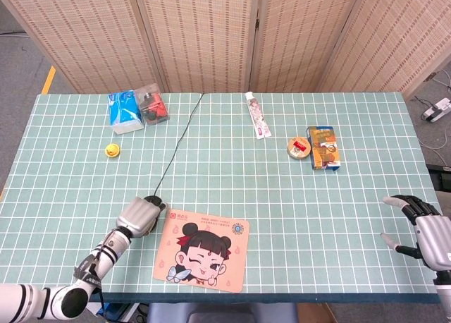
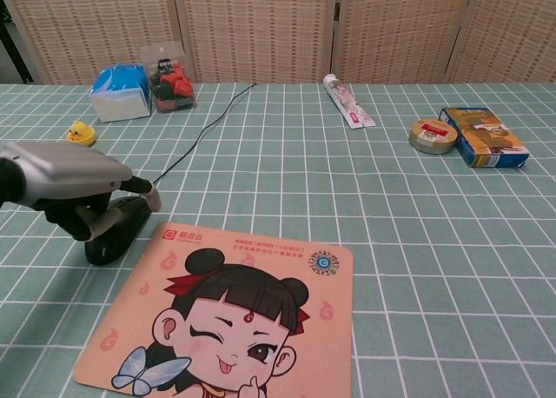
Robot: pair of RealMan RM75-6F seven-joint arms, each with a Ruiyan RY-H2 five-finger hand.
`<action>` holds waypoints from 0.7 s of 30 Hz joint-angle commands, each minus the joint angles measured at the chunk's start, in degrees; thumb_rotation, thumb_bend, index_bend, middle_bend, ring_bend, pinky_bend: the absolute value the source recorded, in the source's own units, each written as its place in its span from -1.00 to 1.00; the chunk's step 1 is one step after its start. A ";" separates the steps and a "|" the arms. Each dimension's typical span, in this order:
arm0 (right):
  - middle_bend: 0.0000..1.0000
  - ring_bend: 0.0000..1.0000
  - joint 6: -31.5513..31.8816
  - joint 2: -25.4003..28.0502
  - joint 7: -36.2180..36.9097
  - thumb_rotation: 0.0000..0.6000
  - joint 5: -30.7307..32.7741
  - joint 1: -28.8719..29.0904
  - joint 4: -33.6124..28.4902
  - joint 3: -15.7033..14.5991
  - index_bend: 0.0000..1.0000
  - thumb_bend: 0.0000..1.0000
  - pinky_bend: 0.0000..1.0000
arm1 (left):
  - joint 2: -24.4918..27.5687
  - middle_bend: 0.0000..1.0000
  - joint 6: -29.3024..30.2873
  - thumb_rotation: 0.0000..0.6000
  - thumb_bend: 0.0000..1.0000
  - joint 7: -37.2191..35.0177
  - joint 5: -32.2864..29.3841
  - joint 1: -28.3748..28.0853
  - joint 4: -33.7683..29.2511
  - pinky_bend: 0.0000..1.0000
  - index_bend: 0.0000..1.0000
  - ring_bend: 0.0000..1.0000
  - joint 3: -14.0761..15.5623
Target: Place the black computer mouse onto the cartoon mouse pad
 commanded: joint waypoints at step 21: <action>-0.46 -0.61 -0.30 -0.02 0.24 1.00 0.32 0.10 0.14 0.09 -0.45 -0.68 -0.44 | -1.30 1.00 2.62 1.00 0.45 0.51 -7.78 -3.58 3.80 1.00 -0.52 1.00 2.83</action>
